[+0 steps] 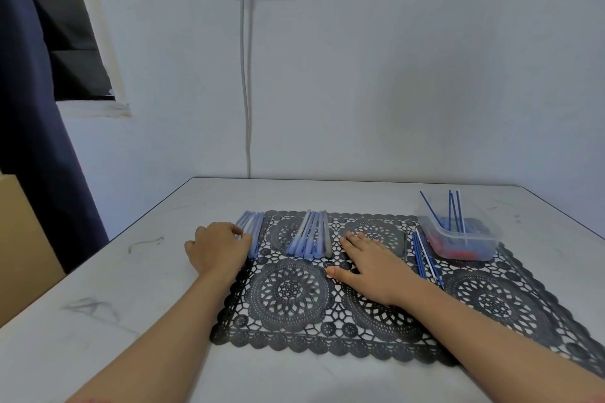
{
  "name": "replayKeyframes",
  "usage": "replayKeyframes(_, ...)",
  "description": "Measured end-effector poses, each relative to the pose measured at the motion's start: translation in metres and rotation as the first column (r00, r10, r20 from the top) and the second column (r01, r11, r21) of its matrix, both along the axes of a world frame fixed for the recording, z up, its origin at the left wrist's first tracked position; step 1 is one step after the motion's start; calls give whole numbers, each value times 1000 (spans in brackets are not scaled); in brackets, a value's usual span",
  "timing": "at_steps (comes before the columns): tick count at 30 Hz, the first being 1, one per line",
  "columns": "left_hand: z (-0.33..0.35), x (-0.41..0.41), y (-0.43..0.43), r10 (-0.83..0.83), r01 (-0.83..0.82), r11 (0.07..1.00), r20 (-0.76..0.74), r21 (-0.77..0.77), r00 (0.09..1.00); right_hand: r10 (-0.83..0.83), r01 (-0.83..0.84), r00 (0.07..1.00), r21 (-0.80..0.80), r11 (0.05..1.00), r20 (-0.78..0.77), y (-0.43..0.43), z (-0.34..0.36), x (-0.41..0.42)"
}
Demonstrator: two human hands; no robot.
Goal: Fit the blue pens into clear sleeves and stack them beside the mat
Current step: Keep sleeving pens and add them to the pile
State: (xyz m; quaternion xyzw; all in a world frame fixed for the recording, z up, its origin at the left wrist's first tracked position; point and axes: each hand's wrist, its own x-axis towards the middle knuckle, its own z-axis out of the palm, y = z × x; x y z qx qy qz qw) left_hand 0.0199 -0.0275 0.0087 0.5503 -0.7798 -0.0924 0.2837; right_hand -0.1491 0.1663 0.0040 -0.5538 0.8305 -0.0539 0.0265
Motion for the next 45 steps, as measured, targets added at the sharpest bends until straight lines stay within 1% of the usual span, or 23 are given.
replayKeyframes(7,0,-1,1,6,-6,1000,6,-11,1000,-4,4,1000,24,1000,-14,-1,2,0)
replayKeyframes(10,-2,-2,-1,-28,28,999,-14,-35,1000,-5,5,1000,19,1000,-17,0,2,1)
replayKeyframes(12,-6,-3,-4,-113,110,992,-29,-68,993,0,0,1000,4,1000,-10,0,2,1)
replayKeyframes(14,-8,-5,-3,-221,218,969,-14,-117,975,20,-21,1000,-41,999,-18,2,3,3)
replayKeyframes(17,-10,-9,1,-357,359,916,44,-180,933,65,-80,993,-148,986,-103,3,6,7)
replayKeyframes(19,-12,-11,2,-433,448,884,124,-132,893,86,-105,990,-176,979,-112,2,7,8)
replayKeyframes(21,-15,-13,2,-491,508,860,213,-34,845,107,-120,990,-158,980,-90,1,5,9)
replayKeyframes(24,-16,-14,2,-501,521,853,334,36,798,126,-131,991,-109,985,-53,0,3,8)
replayKeyframes(29,-14,-14,4,-483,506,861,386,48,786,161,-161,987,-108,981,-2,0,3,7)
replayKeyframes(35,-13,-15,6,-480,506,862,383,38,789,219,-224,975,-251,942,-47,-1,3,5)
replayKeyframes(38,-13,-14,7,-480,504,863,373,36,794,199,-191,980,-308,932,-6,1,6,8)
replayKeyframes(41,-12,-14,7,-482,508,861,362,26,798,138,-131,990,-347,929,-5,3,9,9)
replayKeyframes(45,-13,-14,6,-487,514,858,352,21,799,-57,67,998,-298,952,40,1,13,6)
